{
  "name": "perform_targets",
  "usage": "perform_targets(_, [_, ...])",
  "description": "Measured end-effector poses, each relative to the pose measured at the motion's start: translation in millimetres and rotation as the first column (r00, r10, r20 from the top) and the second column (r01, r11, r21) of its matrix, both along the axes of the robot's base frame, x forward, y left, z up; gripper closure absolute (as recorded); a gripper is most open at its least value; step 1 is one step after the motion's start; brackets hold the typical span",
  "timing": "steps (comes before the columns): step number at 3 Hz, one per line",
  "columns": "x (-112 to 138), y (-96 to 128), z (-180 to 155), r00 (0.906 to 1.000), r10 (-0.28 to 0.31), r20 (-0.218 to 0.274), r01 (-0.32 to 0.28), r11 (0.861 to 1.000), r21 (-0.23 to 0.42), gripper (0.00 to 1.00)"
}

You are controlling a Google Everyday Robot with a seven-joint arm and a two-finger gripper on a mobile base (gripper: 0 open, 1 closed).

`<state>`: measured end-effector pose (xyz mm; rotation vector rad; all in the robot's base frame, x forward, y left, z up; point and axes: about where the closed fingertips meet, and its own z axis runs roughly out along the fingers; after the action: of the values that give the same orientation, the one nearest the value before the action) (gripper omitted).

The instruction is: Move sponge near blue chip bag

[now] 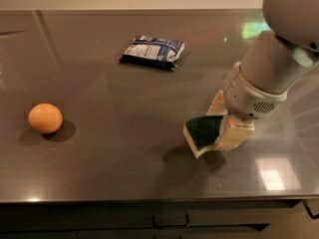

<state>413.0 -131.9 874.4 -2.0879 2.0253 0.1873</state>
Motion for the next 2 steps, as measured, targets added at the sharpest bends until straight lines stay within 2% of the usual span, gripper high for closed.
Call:
perform_targets(1, [31.4,17.7,22.3,0.9962,-0.072,0.048,0.071,0.997,0.019,1.00])
perform_targets(2, [72.8,34.6,35.7,0.9874,-0.130,0.089,0.127,0.991,0.044,1.00])
